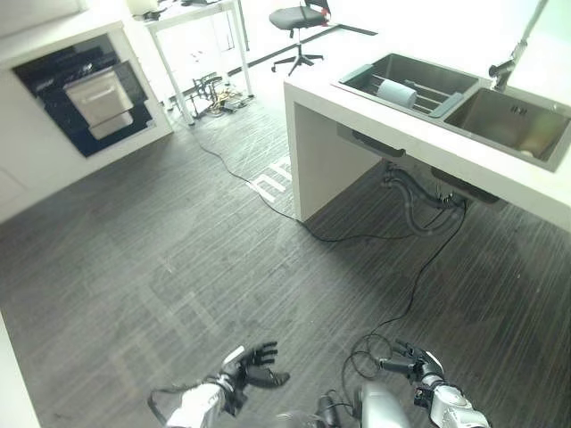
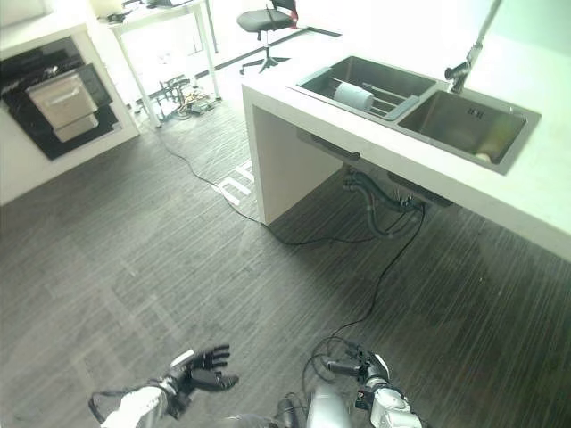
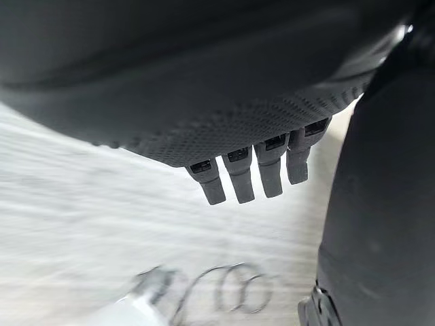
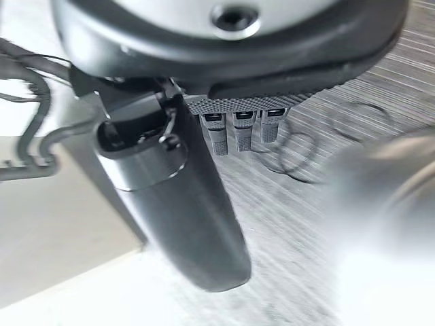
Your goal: Place the dishes in the dishwasher.
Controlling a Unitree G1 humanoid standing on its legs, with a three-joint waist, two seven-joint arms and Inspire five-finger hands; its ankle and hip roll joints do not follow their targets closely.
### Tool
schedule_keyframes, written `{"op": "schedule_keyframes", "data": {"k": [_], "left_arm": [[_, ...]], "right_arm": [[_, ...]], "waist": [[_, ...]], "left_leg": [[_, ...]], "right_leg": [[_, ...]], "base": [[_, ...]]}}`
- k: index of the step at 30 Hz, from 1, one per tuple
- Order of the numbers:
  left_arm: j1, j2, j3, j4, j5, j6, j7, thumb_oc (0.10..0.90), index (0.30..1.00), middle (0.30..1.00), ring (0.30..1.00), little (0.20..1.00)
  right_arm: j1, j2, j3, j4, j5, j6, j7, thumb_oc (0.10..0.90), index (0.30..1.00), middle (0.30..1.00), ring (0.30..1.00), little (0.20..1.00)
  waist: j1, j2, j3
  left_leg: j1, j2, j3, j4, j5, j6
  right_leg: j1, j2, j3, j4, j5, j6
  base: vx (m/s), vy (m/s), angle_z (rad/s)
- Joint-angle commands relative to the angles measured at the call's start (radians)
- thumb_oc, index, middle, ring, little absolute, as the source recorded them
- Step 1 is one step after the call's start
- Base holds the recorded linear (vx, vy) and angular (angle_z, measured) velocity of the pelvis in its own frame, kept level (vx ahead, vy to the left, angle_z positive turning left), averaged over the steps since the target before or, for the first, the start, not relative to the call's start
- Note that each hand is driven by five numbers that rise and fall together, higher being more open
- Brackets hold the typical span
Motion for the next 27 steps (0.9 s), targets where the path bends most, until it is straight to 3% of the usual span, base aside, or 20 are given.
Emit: {"op": "schedule_keyframes", "data": {"k": [1, 4, 6, 9, 11, 12, 14, 15, 17, 18, 19, 21, 23, 24, 26, 27], "left_arm": [[0.015, -0.014, 0.019, -0.043, 0.031, -0.029, 0.021, 0.800, 0.900, 0.900, 0.900, 0.900], [0.015, -0.029, 0.017, 0.014, 0.032, -0.017, 0.031, 0.800, 0.900, 0.900, 0.900, 0.900], [0.021, -0.033, 0.019, 0.039, 0.044, -0.011, 0.031, 0.800, 0.900, 0.900, 0.900, 0.900], [0.043, -0.037, 0.033, 0.075, 0.093, -0.002, 0.028, 0.800, 0.900, 0.900, 0.900, 0.900], [0.064, -0.044, 0.051, 0.096, 0.081, 0.048, 0.024, 0.800, 0.900, 0.900, 0.900, 0.900], [0.071, -0.050, 0.058, 0.104, 0.069, 0.056, 0.028, 0.800, 0.900, 0.900, 0.900, 0.900], [0.086, -0.055, 0.076, 0.120, 0.076, 0.055, 0.041, 0.800, 0.900, 0.900, 0.900, 0.900], [0.091, -0.059, 0.089, 0.124, 0.077, 0.052, 0.050, 0.800, 0.900, 0.900, 0.900, 0.900], [0.096, -0.063, 0.113, 0.126, 0.063, 0.051, 0.066, 0.800, 0.900, 0.900, 0.900, 0.900], [0.092, -0.060, 0.136, 0.122, 0.076, 0.046, 0.058, 0.800, 0.900, 0.900, 0.900, 0.900], [0.088, -0.060, 0.138, 0.121, 0.082, 0.043, 0.051, 0.800, 0.900, 0.900, 0.900, 0.900], [0.085, -0.054, 0.137, 0.116, 0.082, 0.034, 0.049, 0.800, 0.900, 0.900, 0.900, 0.900], [0.089, -0.053, 0.141, 0.117, 0.061, 0.036, 0.058, 0.800, 0.900, 0.900, 0.900, 0.900], [0.107, -0.062, 0.147, 0.114, 0.063, 0.038, 0.063, 0.800, 0.900, 0.900, 0.900, 0.900], [0.112, -0.061, 0.146, 0.113, 0.068, 0.032, 0.056, 0.800, 0.900, 0.900, 0.900, 0.900], [0.106, -0.052, 0.143, 0.122, 0.082, 0.032, 0.047, 0.800, 0.900, 0.900, 0.900, 0.900]], "right_arm": [[-0.030, -0.072, -0.056, 0.012, -0.008, -0.059, 0.034, 0.800, 0.900, 0.900, 0.900, 0.900], [-0.028, -0.069, -0.082, 0.035, -0.023, -0.075, 0.069, 0.800, 0.900, 0.900, 0.900, 0.900], [-0.029, -0.062, -0.084, 0.044, -0.017, -0.082, 0.074, 0.800, 0.900, 0.900, 0.900, 0.900], [-0.035, -0.059, -0.072, 0.044, 0.007, -0.087, 0.075, 0.800, 0.900, 0.900, 0.900, 0.900], [-0.043, -0.058, -0.060, 0.062, 0.018, -0.091, 0.063, 0.800, 0.900, 0.900, 0.900, 0.900], [-0.044, -0.060, -0.055, 0.066, 0.011, -0.098, 0.063, 0.800, 0.900, 0.900, 0.900, 0.900], [-0.047, -0.076, -0.046, 0.067, -0.018, -0.109, 0.078, 0.800, 0.900, 0.900, 0.900, 0.900], [-0.047, -0.087, -0.042, 0.060, -0.024, -0.115, 0.083, 0.800, 0.900, 0.900, 0.900, 0.900], [-0.046, -0.105, -0.037, 0.048, -0.033, -0.116, 0.080, 0.800, 0.900, 0.900, 0.900, 0.900], [-0.046, -0.121, -0.043, 0.043, -0.017, -0.116, 0.078, 0.800, 0.900, 0.900, 0.900, 0.900], [-0.049, -0.124, -0.046, 0.046, -0.012, -0.123, 0.083, 0.800, 0.900, 0.900, 0.900, 0.900], [-0.059, -0.128, -0.044, 0.045, -0.013, -0.129, 0.089, 0.800, 0.900, 0.900, 0.900, 0.900], [-0.072, -0.123, -0.027, 0.054, -0.012, -0.126, 0.085, 0.800, 0.900, 0.900, 0.900, 0.900], [-0.080, -0.119, -0.002, 0.057, -0.018, -0.113, 0.076, 0.800, 0.900, 0.900, 0.900, 0.900], [-0.083, -0.114, 0.001, 0.053, -0.023, -0.112, 0.064, 0.800, 0.900, 0.900, 0.900, 0.900], [-0.085, -0.111, 0.002, 0.059, -0.007, -0.114, 0.060, 0.800, 0.900, 0.900, 0.900, 0.900]], "waist": [[0.019, -0.059, -0.034], [0.022, -0.065, -0.034], [0.031, -0.053, -0.033], [0.046, -0.064, -0.032], [0.033, -0.052, -0.052], [0.033, -0.046, -0.058], [0.044, -0.041, -0.071], [0.049, -0.043, -0.072], [0.062, -0.056, -0.063], [0.087, -0.078, -0.033], [0.097, -0.081, -0.018], [0.120, -0.086, 0.005], [0.139, -0.088, 0.012], [0.170, -0.048, 0.021], [0.177, -0.041, 0.021], [0.161, -0.037, 0.005]], "left_leg": [[0.136, -0.047, -0.031, -0.177, -0.010, -0.076], [0.191, -0.056, -0.033, -0.177, -0.054, -0.090], [0.214, -0.041, -0.030, -0.177, -0.078, -0.095], [0.246, -0.044, -0.005, -0.177, -0.086, -0.103], [0.313, -0.026, -0.007, -0.177, -0.079, -0.131], [0.335, -0.013, -0.005, -0.177, -0.042, -0.152], [0.383, 0.012, 0.002, -0.177, 0.151, -0.218], [0.362, 0.021, -0.002, -0.086, 0.243, -0.249], [0.250, 0.030, -0.005, 0.146, 0.309, -0.266], [0.026, 0.062, 0.009, 0.379, 0.312, -0.246], [-0.037, 0.065, 0.011, 0.390, 0.299, -0.233], [-0.055, 0.040, 0.021, 0.219, 0.247, -0.193], [-0.012, 0.006, -0.015, -0.094, 0.232, -0.172], [-0.113, -0.005, -0.181, -0.177, 0.229, -0.196], [-0.140, -0.015, -0.174, -0.177, 0.251, -0.198], [-0.131, -0.006, -0.132, -0.177, 0.227, -0.172]], "right_leg": [[0.082, -0.053, -0.047, -0.374, 0.220, 0.018], [-0.022, -0.119, -0.061, -0.374, 0.205, 0.050], [-0.014, -0.115, -0.078, -0.374, 0.193, 0.058], [0.061, -0.133, -0.126, -0.374, 0.234, 0.038], [0.110, -0.096, -0.084, -0.374, 0.239, 0.012], [0.126, -0.082, -0.082, -0.374, 0.227, -0.002], [0.175, -0.052, -0.075, -0.374, 0.181, -0.040], [0.199, -0.039, -0.067, -0.374, 0.156, -0.060], [0.246, -0.034, -0.063, -0.374, 0.121, -0.092], [0.311, -0.034, -0.047, -0.374, 0.079, -0.120], [0.336, -0.030, -0.035, -0.374, 0.067, -0.122], [0.362, -0.024, 0.007, -0.374, 0.049, -0.111], [0.372, -0.009, 0.068, -0.374, 0.036, -0.086], [0.394, 0.056, 0.158, -0.374, 0.024, -0.075], [0.409, 0.062, 0.186, -0.374, 0.011, -0.071], [0.404, 0.055, 0.183, -0.374, 0.003, -0.062]], "base": [[0.34, -0.115, 0.54], [0.38, -0.129, 0.03], [0.38, -0.126, 0.01], [0.44, -0.189, -0.46], [0.57, -0.196, 0.02], [0.47, -0.180, 0.80], [0.47, -0.199, 0.59], [0.43, -0.189, -0.18], [0.37, -0.203, -0.63], [0.32, -0.184, -0.68], [0.34, -0.094, -0.62], [0.34, 0.132, -0.58], [0.50, 0.320, -1.43], [0.49, 0.355, -1.82], [0.34, 0.324, -1.83], [0.26, 0.304, -1.95]]}}
